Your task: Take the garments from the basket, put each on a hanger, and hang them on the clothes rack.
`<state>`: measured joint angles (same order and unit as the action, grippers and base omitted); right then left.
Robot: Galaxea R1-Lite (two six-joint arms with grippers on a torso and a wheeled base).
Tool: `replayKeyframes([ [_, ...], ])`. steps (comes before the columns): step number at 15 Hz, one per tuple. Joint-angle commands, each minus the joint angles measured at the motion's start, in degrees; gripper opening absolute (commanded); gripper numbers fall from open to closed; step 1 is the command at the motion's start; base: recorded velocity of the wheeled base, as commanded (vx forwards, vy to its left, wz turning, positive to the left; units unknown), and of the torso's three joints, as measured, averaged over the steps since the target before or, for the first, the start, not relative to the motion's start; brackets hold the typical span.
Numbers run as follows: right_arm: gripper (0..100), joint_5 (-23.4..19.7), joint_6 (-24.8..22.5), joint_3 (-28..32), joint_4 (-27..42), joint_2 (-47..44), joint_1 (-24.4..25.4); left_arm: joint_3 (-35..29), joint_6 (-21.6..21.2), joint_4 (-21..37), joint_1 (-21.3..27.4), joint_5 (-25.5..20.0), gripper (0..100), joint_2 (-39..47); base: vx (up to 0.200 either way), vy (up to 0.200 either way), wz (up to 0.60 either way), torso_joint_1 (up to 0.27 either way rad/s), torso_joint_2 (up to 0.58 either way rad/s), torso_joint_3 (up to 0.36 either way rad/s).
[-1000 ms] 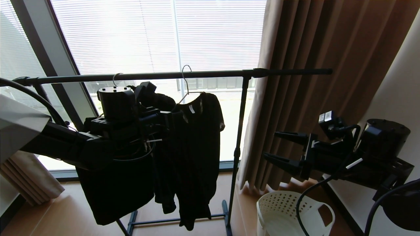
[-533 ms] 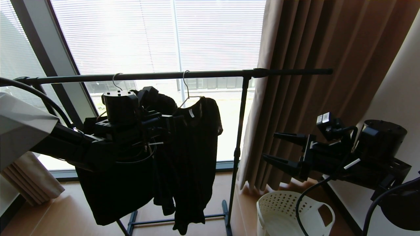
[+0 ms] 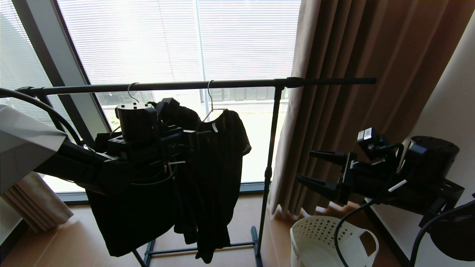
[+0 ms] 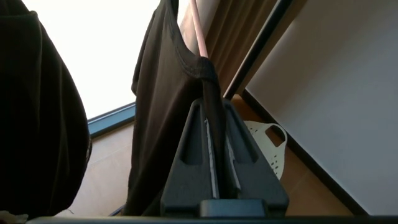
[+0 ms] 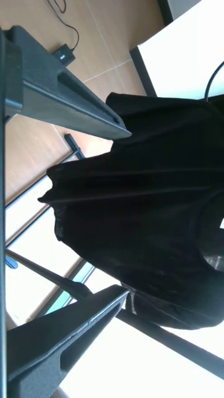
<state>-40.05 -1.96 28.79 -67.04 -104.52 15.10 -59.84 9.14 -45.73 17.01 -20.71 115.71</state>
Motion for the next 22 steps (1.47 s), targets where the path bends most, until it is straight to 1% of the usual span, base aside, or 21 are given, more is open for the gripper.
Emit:
replayKeyframes([
  [1,100,0.0,-0.1,-0.1,0.0,0.0,0.0,1.0,-0.2,-1.1,0.1,0.5,100,-1.1,0.000,0.000,0.00,0.000,0.00,0.000],
  [2,100,0.0,-0.1,-0.1,0.0,0.1,0.0,1.9,-0.4,-2.1,0.3,0.6,100,-2.6,0.000,0.000,0.00,0.000,0.00,0.000],
  [3,100,0.0,-0.1,-0.1,0.0,0.3,0.0,2.1,-0.8,-1.7,0.5,0.6,100,-4.0,0.000,0.000,0.00,0.000,0.00,0.000],
  [4,100,0.0,-0.1,-0.1,0.0,0.4,0.1,2.7,-0.8,0.1,0.5,0.6,100,-6.4,0.000,0.000,0.00,0.000,0.00,0.000],
  [5,100,-0.1,-0.1,-0.1,0.0,0.6,0.1,3.1,-0.9,4.4,0.6,0.6,100,-9.1,0.000,0.000,0.00,0.000,0.00,0.000],
  [6,100,0.0,-0.1,-0.1,0.0,0.8,0.1,3.2,-0.9,6.5,0.6,0.6,100,-10.6,0.000,0.000,0.00,0.000,0.00,0.000],
  [7,100,-0.1,-0.1,-0.3,0.1,1.4,0.1,3.9,-0.9,12.5,0.7,0.6,100,-15.7,0.000,0.000,0.00,0.000,0.00,0.000],
  [8,100,-0.1,-0.1,-0.3,0.1,1.8,0.2,5.1,-1.0,15.3,0.7,0.7,100,-19.2,0.000,0.000,0.00,0.000,0.00,0.000],
  [10,100,-0.1,-0.1,-0.8,0.1,2.4,1.1,8.5,-1.1,17.9,0.6,0.7,100,-25.1,0.000,0.000,0.00,0.000,0.00,0.000],
  [11,100,-0.1,-0.1,-1.1,0.1,2.9,1.2,12.0,-1.9,19.0,0.3,0.7,100,-29.3,0.000,0.000,0.00,0.000,0.00,0.000],
  [12,100,-0.1,-0.1,-1.1,0.1,3.0,1.3,12.5,-2.1,19.2,0.3,0.7,100,-29.8,0.000,0.000,0.00,0.000,0.00,0.000],
  [13,100,0.0,-0.1,-1.5,0.1,3.4,2.3,17.6,-4.1,21.0,-0.7,0.7,100,-36.0,0.000,0.000,0.00,0.000,0.00,0.000],
  [14,100,0.0,-0.1,-1.5,0.1,3.6,2.4,18.4,-4.4,21.4,-0.9,0.7,100,-37.0,0.000,0.000,0.00,0.000,0.00,0.000],
  [15,100,0.1,-0.5,-2.1,0.1,4.8,2.4,22.8,-4.7,22.5,-1.6,0.7,100,-42.1,0.000,0.000,0.00,0.000,0.00,0.000],
  [16,100,0.8,-0.5,-2.7,0.2,6.2,2.4,25.4,-4.8,23.1,-1.6,0.7,100,-44.9,0.000,0.000,0.00,0.000,0.00,0.000],
  [17,100,2.8,-0.8,-3.0,0.2,7.3,3.4,27.2,-4.8,23.7,-1.6,0.7,100,-47.0,0.000,0.000,0.00,0.000,0.00,0.000],
  [18,100,6.2,-0.9,-3.3,0.2,7.9,4.6,28.3,-4.8,24.2,-1.7,0.7,100,-48.6,0.000,0.000,0.00,0.000,0.00,0.000],
  [20,100,15.5,-1.5,-4.0,0.5,10.5,7.7,30.0,-5.0,25.9,-2.9,1.8,100,-52.0,0.000,0.000,0.00,0.000,0.00,0.000],
  [21,100,17.6,-1.5,-4.0,0.7,11.4,8.1,30.1,-5.0,26.5,-2.9,2.1,100,-52.8,0.000,0.000,0.00,0.000,0.00,0.000],
  [22,100,22.3,-1.5,-4.7,2.3,14.4,9.5,31.1,-5.0,29.7,-2.9,2.3,100,-56.5,0.000,0.000,0.00,0.000,0.00,0.000],
])
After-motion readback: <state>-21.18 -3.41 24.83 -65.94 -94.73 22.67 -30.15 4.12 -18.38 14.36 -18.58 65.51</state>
